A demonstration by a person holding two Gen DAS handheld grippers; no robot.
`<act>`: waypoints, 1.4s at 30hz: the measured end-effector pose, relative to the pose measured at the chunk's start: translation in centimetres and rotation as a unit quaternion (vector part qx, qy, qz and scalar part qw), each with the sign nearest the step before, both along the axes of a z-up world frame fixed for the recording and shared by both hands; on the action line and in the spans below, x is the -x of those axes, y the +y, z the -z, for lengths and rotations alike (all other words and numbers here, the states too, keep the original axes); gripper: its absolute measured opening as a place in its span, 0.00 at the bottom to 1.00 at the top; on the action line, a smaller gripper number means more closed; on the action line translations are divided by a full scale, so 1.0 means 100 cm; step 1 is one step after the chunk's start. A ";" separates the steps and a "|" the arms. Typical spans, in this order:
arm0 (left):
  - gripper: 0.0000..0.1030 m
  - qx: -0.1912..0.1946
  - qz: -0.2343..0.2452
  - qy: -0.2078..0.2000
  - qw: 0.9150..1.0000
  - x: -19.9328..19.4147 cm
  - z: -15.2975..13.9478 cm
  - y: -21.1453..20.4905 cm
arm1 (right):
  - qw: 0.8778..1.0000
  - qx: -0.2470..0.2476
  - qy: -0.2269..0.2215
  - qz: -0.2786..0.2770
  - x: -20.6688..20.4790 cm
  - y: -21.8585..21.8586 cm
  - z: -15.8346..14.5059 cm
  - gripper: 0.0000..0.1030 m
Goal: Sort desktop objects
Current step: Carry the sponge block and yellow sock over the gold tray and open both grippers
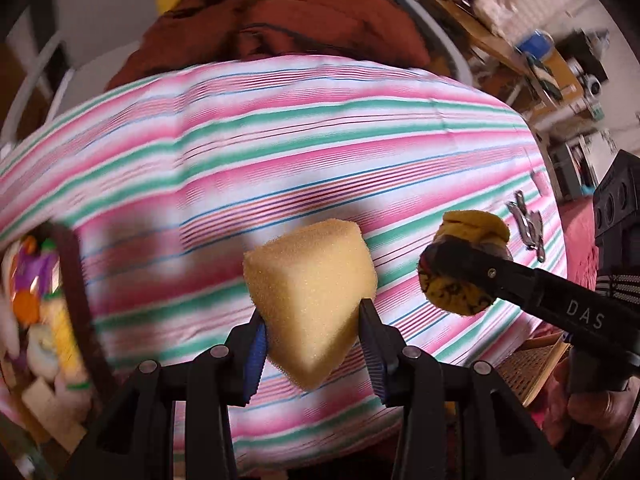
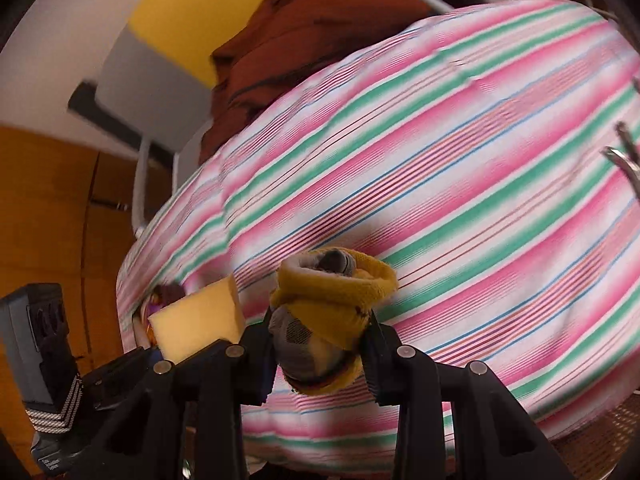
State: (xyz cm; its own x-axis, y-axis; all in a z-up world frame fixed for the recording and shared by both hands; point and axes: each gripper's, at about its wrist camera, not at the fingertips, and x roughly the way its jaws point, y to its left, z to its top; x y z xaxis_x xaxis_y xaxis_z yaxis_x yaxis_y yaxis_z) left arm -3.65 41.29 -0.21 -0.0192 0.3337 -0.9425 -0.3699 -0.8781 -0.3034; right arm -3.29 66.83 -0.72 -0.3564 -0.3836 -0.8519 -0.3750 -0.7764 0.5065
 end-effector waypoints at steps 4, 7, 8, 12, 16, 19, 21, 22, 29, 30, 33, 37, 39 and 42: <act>0.42 0.002 -0.056 -0.011 0.998 0.007 0.000 -0.073 | 0.999 0.006 -0.005 -0.048 0.009 -0.057 0.000 0.35; 0.42 0.005 -0.097 -0.015 0.995 0.005 0.004 -0.125 | 0.995 0.015 -0.010 -0.094 0.016 -0.108 0.000 0.35; 0.42 0.007 -0.106 -0.014 0.994 0.005 0.006 -0.141 | 0.993 0.017 -0.011 -0.114 0.018 -0.129 0.000 0.35; 0.42 0.018 -0.160 -0.029 0.987 -0.002 0.022 -0.209 | 0.983 0.028 -0.014 -0.181 0.027 -0.202 0.001 0.34; 0.42 0.020 -0.214 -0.052 0.975 -0.005 0.039 -0.266 | 0.972 0.036 -0.021 -0.229 0.033 -0.263 0.006 0.34; 0.42 0.018 -0.237 -0.048 0.970 0.001 0.041 -0.299 | 0.963 0.038 -0.033 -0.263 0.034 -0.306 0.011 0.34; 0.42 0.017 -0.244 -0.046 0.969 0.008 0.043 -0.313 | 0.959 0.036 -0.036 -0.277 0.033 -0.324 0.013 0.35; 0.42 0.016 -0.248 -0.046 0.968 0.009 0.044 -0.324 | 0.958 0.033 -0.039 -0.283 0.033 -0.333 0.014 0.35; 0.49 0.012 -0.265 -0.082 0.961 0.033 0.062 -0.350 | 0.953 0.010 -0.074 -0.295 0.037 -0.374 0.032 0.48; 0.51 0.014 -0.264 -0.082 0.961 0.033 0.063 -0.351 | 0.953 0.007 -0.081 -0.291 0.037 -0.376 0.035 0.50; 0.52 0.026 -0.257 -0.085 0.962 0.034 0.065 -0.352 | 0.956 0.011 -0.088 -0.279 0.037 -0.376 0.039 0.61; 0.52 0.036 -0.253 -0.082 0.963 0.033 0.063 -0.353 | 0.960 0.007 -0.086 -0.268 0.038 -0.377 0.037 0.68; 0.52 0.046 -0.251 -0.071 0.964 0.032 0.059 -0.355 | 0.962 0.008 -0.083 -0.259 0.037 -0.375 0.036 0.68; 0.52 0.065 -0.245 -0.055 0.966 0.031 0.052 -0.356 | 0.966 0.011 -0.077 -0.247 0.039 -0.371 0.031 0.68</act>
State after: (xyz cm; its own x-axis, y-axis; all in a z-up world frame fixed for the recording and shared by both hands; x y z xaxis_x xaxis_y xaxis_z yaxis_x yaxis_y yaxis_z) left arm -6.79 5.67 -5.40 -0.0421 0.1896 -0.9810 0.1273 -0.9728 -0.1935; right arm -7.22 29.72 -3.84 0.0045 -0.4940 -0.8694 -0.0337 -0.8690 0.4936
